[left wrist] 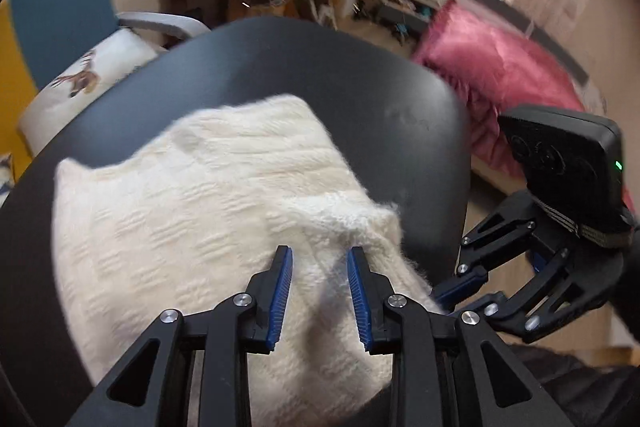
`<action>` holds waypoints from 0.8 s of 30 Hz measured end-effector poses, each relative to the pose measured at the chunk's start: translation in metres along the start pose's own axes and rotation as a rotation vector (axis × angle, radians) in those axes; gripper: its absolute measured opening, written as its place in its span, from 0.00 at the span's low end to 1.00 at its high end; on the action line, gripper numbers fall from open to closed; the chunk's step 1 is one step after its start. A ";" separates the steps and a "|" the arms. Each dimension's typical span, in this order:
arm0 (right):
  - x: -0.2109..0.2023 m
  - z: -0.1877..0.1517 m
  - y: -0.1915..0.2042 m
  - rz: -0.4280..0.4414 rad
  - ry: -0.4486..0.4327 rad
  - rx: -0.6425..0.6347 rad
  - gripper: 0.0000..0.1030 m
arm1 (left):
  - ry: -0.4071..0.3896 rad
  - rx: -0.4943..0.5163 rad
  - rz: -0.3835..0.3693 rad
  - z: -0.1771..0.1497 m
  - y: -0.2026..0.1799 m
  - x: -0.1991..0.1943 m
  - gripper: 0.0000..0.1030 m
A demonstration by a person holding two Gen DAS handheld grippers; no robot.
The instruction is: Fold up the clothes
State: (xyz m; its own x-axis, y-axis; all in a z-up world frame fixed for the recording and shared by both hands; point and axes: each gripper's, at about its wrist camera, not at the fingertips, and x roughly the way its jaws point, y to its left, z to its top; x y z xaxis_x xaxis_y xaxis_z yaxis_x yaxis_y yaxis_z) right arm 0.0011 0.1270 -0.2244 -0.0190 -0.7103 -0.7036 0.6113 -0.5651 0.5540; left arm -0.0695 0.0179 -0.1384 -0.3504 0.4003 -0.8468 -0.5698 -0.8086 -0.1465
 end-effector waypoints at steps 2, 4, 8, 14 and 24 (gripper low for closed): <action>0.005 -0.006 -0.001 -0.025 0.024 0.000 0.05 | 0.046 0.049 0.015 0.003 -0.011 0.018 0.27; 0.006 -0.009 -0.005 -0.026 0.020 0.011 0.04 | 0.067 0.055 0.018 0.004 -0.016 0.028 0.27; 0.003 -0.019 -0.014 0.017 0.016 0.053 0.04 | 0.063 0.043 0.004 0.002 -0.018 0.034 0.27; -0.025 -0.018 -0.015 0.028 -0.014 0.078 0.20 | -0.018 -0.100 -0.083 0.000 0.004 0.009 0.27; -0.087 0.054 0.020 -0.198 -0.255 -0.044 0.26 | -0.217 -0.252 -0.015 -0.014 0.065 -0.072 0.33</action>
State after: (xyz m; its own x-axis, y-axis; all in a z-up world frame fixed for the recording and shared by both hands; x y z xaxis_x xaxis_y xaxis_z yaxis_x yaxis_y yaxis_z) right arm -0.0280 0.1548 -0.1278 -0.3354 -0.6738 -0.6584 0.6094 -0.6881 0.3938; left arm -0.0713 -0.0692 -0.0943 -0.5088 0.4733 -0.7191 -0.3836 -0.8724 -0.3028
